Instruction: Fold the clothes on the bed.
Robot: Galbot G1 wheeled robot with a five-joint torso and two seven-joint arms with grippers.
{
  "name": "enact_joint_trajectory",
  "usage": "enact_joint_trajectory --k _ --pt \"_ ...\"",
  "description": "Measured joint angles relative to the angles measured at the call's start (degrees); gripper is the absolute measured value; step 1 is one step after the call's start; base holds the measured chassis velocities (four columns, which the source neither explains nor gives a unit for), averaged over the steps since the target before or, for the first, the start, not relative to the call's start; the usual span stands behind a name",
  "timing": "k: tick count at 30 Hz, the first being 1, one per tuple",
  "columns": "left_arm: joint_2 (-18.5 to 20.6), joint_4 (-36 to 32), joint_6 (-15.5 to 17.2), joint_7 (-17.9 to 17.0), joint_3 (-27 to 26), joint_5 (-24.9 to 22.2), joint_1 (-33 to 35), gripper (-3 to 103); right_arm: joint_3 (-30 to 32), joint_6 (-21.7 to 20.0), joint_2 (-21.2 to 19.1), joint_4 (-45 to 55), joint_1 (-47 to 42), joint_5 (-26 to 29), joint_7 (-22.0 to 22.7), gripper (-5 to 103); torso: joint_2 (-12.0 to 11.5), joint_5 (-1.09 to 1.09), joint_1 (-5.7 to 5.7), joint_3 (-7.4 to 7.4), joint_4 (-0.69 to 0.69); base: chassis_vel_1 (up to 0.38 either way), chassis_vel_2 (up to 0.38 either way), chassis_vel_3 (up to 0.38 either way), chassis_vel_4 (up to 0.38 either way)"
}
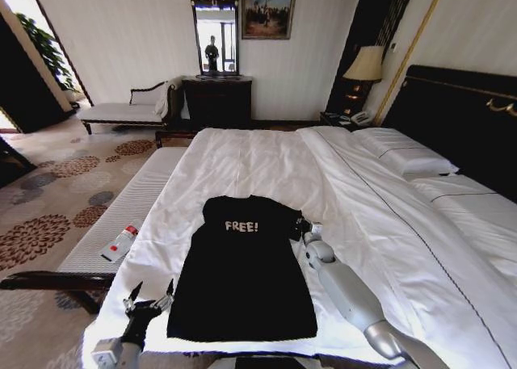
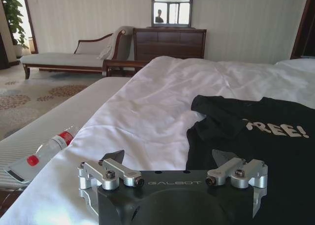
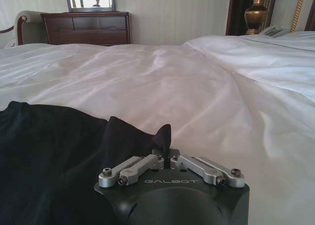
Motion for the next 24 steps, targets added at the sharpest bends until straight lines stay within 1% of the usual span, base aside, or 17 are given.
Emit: enact_joint_trajectory --k 7,11,17,20,21,23,24 --pt "0.1 -0.1 0.0 0.0 -0.1 0.0 -0.1 100 0.7 -0.1 0.2 -1.2 0.1 -0.4 1.0 1 0.0 0.00 0.00 0.00 0.00 0.000 0.000 0.000 0.000" --pt "0.2 0.1 0.1 -0.1 0.0 -0.1 -0.6 100 1.0 -0.9 0.3 -1.3 -0.5 -0.8 2.4 1 0.0 0.00 0.00 0.00 0.01 0.000 0.000 0.000 0.000" --pt "0.2 0.3 0.2 -0.3 0.5 0.0 -1.1 100 1.1 -1.0 0.3 -1.3 -1.1 -1.3 2.4 -1 0.0 0.00 0.00 0.00 0.00 0.000 0.000 0.000 0.000" --pt "0.6 0.1 0.5 -0.4 0.6 0.0 -1.4 100 1.1 -1.0 -0.1 -0.9 -1.1 -1.0 1.6 16 0.0 0.01 0.00 0.00 0.00 0.000 0.000 0.000 0.000" --pt "0.6 0.1 0.5 -0.4 0.6 0.0 -1.4 100 1.1 -1.0 -0.1 -0.9 -1.1 -1.0 1.6 16 0.0 0.01 0.00 0.00 0.00 0.000 0.000 0.000 0.000" --pt "1.0 0.0 0.7 -0.5 0.6 0.0 -1.8 100 1.1 -0.6 -0.7 -0.1 -1.2 -0.9 1.0 27 0.0 -0.02 0.00 0.00 0.00 0.000 0.000 0.000 0.000" --pt "1.2 0.0 0.9 -0.5 0.6 0.0 -2.0 100 1.2 -0.4 -0.8 0.1 -1.2 -0.9 1.0 27 0.0 -0.01 0.00 0.00 -0.01 0.000 0.000 0.000 0.000"
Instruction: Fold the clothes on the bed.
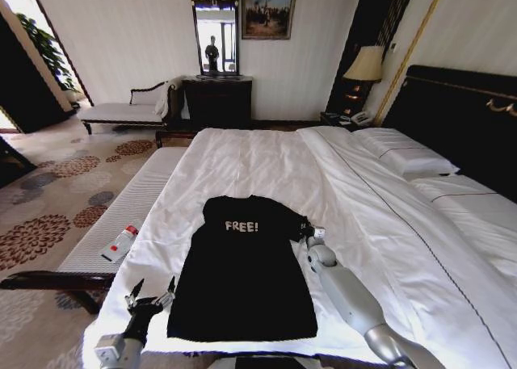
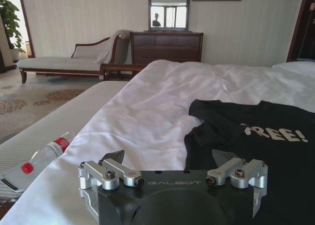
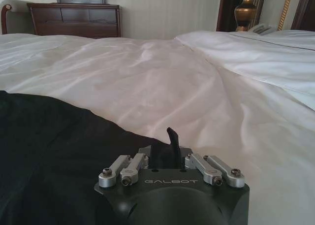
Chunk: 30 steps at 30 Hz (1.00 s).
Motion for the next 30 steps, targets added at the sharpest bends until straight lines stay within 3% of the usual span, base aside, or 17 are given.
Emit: enact_joint_trajectory --k 1,4,6,8,10,14,16,17,20,24,27,30 --pt "0.0 0.0 0.0 0.0 0.0 0.0 0.0 100 0.0 0.0 0.0 0.0 0.0 0.0 0.0 27 0.0 0.00 0.00 0.00 0.00 0.000 0.000 0.000 0.000" --pt "0.8 0.0 0.6 -0.4 0.5 0.0 -0.9 100 1.1 0.1 -0.6 1.3 -0.3 0.3 1.0 43 0.0 0.01 0.00 0.00 0.03 0.000 0.000 0.000 0.000" --pt "0.9 0.0 0.7 -0.5 0.6 0.0 -1.1 100 1.2 0.1 -0.7 1.4 -0.4 0.3 1.1 43 0.0 0.01 0.00 0.00 0.03 0.000 0.000 0.000 0.000" --pt "1.8 0.0 1.2 -0.8 1.5 0.7 -2.2 100 3.0 -0.1 -2.5 3.2 -1.6 0.6 2.1 59 0.0 0.01 0.00 0.00 0.01 0.000 0.000 0.000 0.000" --pt "2.3 0.2 1.3 -0.9 1.8 1.3 -2.7 100 3.9 -0.2 -3.2 3.9 -2.3 0.9 2.4 59 0.0 0.00 0.00 0.00 0.00 0.000 0.000 0.000 0.000" --pt "5.4 1.0 1.9 -1.2 3.2 3.0 -4.8 100 8.1 -0.7 -6.6 8.8 -6.5 2.2 3.1 81 0.0 0.00 0.00 0.00 0.00 0.000 0.000 0.000 0.000" --pt "6.3 1.4 2.2 -1.5 3.8 3.0 -5.6 100 9.4 -0.8 -7.3 10.4 -7.9 2.4 3.3 81 0.0 0.00 0.00 0.00 -0.01 0.000 0.000 0.000 0.000" --pt "8.4 2.5 3.0 -2.3 5.3 2.7 -7.9 100 11.5 -1.0 -8.2 13.2 -10.2 2.8 3.6 92 0.0 0.02 0.00 0.00 0.02 0.000 0.000 0.000 0.000" --pt "10.4 3.7 3.8 -3.0 7.0 1.7 -10.4 100 13.0 -1.2 -8.8 15.6 -12.2 3.3 3.9 97 0.0 -0.01 0.00 0.00 0.02 0.000 0.000 0.000 0.000" --pt "19.2 11.5 3.8 -5.8 13.5 -2.1 -23.7 100 15.8 -1.5 -9.1 22.6 -18.5 3.9 4.3 99 0.0 -0.02 0.00 0.00 -0.02 0.000 0.000 0.000 0.000" --pt "21.3 13.7 3.5 -7.4 16.3 -4.2 -28.8 100 16.0 -1.5 -8.5 24.5 -20.6 3.3 4.3 100 0.0 0.00 0.01 0.00 -0.02 0.000 0.000 0.000 0.000" --pt "23.3 17.9 4.1 -10.0 24.4 -6.5 -39.5 100 16.1 -1.5 -7.6 26.6 -23.6 1.9 4.2 100 0.0 0.00 0.00 0.00 0.02 0.000 0.000 0.000 0.000"
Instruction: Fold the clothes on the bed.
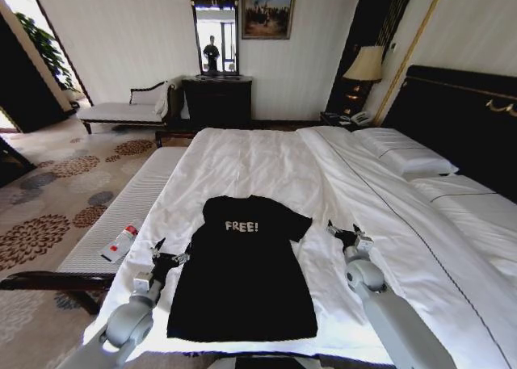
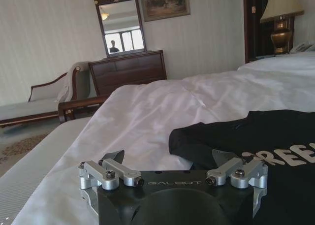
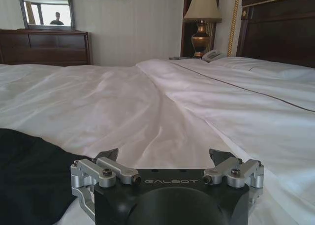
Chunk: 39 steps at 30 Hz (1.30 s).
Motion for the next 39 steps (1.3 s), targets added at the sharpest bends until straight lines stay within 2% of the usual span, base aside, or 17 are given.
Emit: enact_joint_trajectory --k 1,3,8,10,11,21,32,39 --pt "0.0 0.0 0.0 0.0 0.0 0.0 0.0 100 0.0 0.0 0.0 0.0 0.0 0.0 0.0 100 0.0 0.00 0.00 0.00 0.00 0.000 0.000 0.000 0.000" --pt "0.0 2.6 0.7 -1.0 5.6 -0.9 -6.3 100 -0.1 0.0 0.5 0.7 -0.6 -0.2 0.0 100 0.0 0.00 0.00 0.00 -0.08 0.000 0.000 0.000 0.000" --pt "-2.8 7.8 0.7 -1.2 10.3 0.2 -9.8 100 -1.2 -0.1 0.1 1.2 0.4 0.1 -0.2 100 0.0 0.01 0.01 0.00 0.05 0.000 0.000 0.000 0.000" --pt "-3.5 8.8 0.7 -1.2 11.0 0.8 -10.4 100 -1.3 -0.2 -0.1 1.3 0.6 0.3 -0.3 100 0.0 -0.01 0.00 0.00 0.05 0.000 0.000 0.000 0.000" --pt "-4.6 10.3 0.4 -1.2 11.8 1.9 -11.2 100 -1.6 -0.3 -0.4 1.3 1.0 0.5 -0.5 100 0.0 -0.02 0.00 0.00 -0.01 0.000 0.000 0.000 0.000" --pt "-9.3 17.9 -1.5 -1.2 16.7 7.3 -16.8 100 -1.7 -0.4 -0.7 1.5 1.4 1.0 -1.3 100 0.0 0.00 0.00 0.00 -0.01 0.000 0.000 0.000 0.000" --pt "-10.3 21.9 -2.3 -1.1 20.5 9.2 -22.1 100 -1.4 -0.4 0.1 0.9 1.4 1.1 -1.7 100 0.0 0.01 0.00 0.00 0.00 0.000 0.000 0.000 0.000" --pt "-11.4 25.3 -2.5 -1.0 26.1 9.5 -27.0 100 -1.1 -0.4 0.1 1.7 1.4 1.8 -1.7 100 0.0 0.00 0.00 0.00 -0.02 0.000 0.000 0.000 0.000"
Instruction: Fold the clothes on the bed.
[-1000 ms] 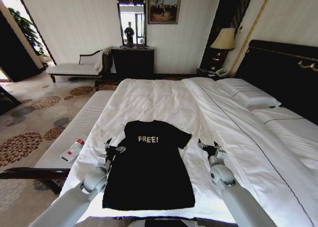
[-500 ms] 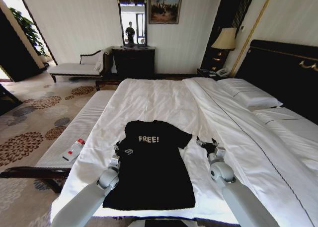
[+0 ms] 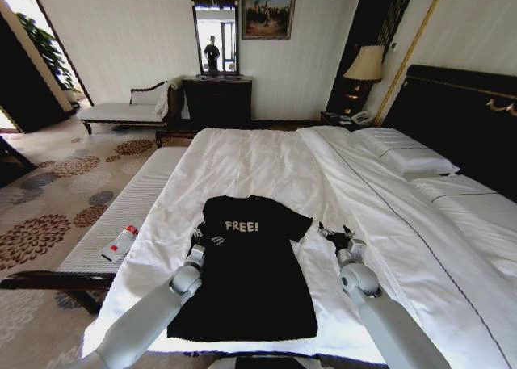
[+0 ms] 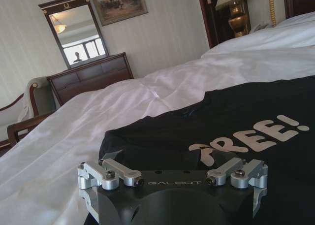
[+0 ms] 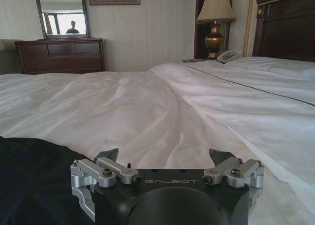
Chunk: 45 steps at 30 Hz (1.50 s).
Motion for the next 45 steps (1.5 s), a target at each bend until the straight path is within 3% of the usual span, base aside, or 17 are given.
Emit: enact_joint_trajectory --k 14,20,22,23,25,30,32,35,43,44,45 --pt "-0.6 3.2 1.6 -0.5 0.9 -0.3 -1.0 96 1.1 -0.1 -1.0 0.8 -0.2 1.7 0.1 100 0.0 0.00 0.00 0.00 0.01 0.000 0.000 0.000 0.000" --pt "-1.3 4.3 1.3 -0.5 0.9 -0.4 -1.6 72 1.0 -0.2 -0.9 1.0 -0.1 2.1 0.3 100 0.0 0.00 -0.01 0.00 0.01 0.000 0.000 0.000 0.000" --pt "-1.5 4.5 1.2 -0.6 0.9 -0.4 -1.7 72 1.0 -0.2 -1.0 1.0 0.0 2.1 0.3 100 0.0 0.00 0.00 0.00 0.01 0.000 0.000 0.000 0.000" --pt "-1.6 4.6 1.1 -0.6 0.9 -0.3 -1.9 61 1.0 -0.2 -1.0 1.0 0.0 2.1 0.3 100 0.0 0.00 0.00 0.00 0.01 0.000 0.000 0.000 0.000" --pt "-1.8 4.7 1.1 -0.7 1.0 -0.3 -2.0 61 1.0 -0.2 -1.0 1.0 -0.1 2.1 0.3 100 0.0 0.00 0.00 0.00 0.01 0.000 0.000 0.000 0.000" --pt "-2.1 5.1 1.0 -0.9 1.2 -0.3 -2.6 34 1.0 -0.3 -0.9 1.0 -0.2 2.1 0.3 100 0.0 0.00 0.00 0.00 0.01 0.000 0.000 0.000 0.000" --pt "-2.2 5.3 1.0 -0.9 1.3 -0.3 -2.8 34 1.0 -0.3 -0.9 1.0 -0.2 2.1 0.3 100 0.0 0.00 0.00 0.00 0.01 0.000 0.000 0.000 0.000" --pt "-2.2 5.5 0.8 -0.9 1.3 -0.3 -3.0 22 1.0 -0.3 -1.0 1.1 -0.2 2.1 0.3 100 0.0 0.00 0.00 0.00 0.01 0.000 0.000 0.000 0.000" --pt "-1.9 5.3 0.7 -0.9 0.7 -0.4 -3.2 13 0.9 -0.4 -0.8 1.3 -0.5 1.9 0.3 100 0.0 0.00 0.00 0.00 0.01 0.000 0.000 0.000 0.000" --pt "-1.8 5.3 0.6 -0.9 0.4 -0.5 -3.2 6 0.9 -0.4 -0.8 1.3 -0.5 1.9 0.3 100 0.0 0.00 0.00 0.00 0.01 0.000 0.000 0.000 0.000" --pt "-1.8 5.3 0.6 -0.9 0.4 -0.5 -3.2 6 0.9 -0.4 -0.8 1.3 -0.5 1.9 0.3 100 0.0 0.00 0.00 0.00 0.01 0.000 0.000 0.000 0.000"
